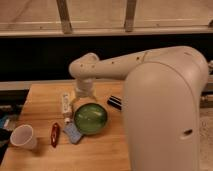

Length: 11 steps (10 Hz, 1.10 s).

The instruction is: Place the pepper on the white sponge

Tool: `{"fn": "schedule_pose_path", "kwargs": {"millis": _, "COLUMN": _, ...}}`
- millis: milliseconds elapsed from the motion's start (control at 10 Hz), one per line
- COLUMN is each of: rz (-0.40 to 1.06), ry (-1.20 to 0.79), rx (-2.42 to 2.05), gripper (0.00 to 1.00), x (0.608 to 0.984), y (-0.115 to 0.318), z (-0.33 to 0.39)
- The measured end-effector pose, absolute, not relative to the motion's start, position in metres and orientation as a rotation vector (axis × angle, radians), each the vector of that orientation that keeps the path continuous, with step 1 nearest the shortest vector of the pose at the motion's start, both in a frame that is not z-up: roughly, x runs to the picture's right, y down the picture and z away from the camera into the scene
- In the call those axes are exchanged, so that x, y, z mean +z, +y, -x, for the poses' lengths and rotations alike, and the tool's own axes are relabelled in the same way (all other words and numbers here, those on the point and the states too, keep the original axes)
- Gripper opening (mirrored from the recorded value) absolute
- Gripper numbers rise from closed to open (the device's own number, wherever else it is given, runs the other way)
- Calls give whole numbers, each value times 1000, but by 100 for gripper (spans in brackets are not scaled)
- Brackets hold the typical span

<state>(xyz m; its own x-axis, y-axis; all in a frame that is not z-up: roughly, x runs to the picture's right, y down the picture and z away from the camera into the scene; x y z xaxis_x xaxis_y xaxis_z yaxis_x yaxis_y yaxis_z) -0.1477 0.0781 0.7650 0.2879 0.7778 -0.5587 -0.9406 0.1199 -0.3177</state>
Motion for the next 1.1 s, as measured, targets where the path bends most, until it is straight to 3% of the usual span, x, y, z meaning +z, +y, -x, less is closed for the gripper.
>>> {"fn": "schedule_pose_path", "kwargs": {"millis": 300, "rz": 734, "ry": 224, "rx": 1279, "gripper": 78, "x": 743, "y": 101, "z": 216}}
{"fn": "schedule_pose_path", "kwargs": {"millis": 700, "rz": 725, "ry": 225, "rx": 1283, "gripper": 78, "x": 743, "y": 100, "z": 214}}
{"fn": "schedule_pose_path", "kwargs": {"millis": 1100, "rz": 723, "ry": 217, "rx": 1214, "gripper": 78, "x": 719, "y": 111, "z": 215}}
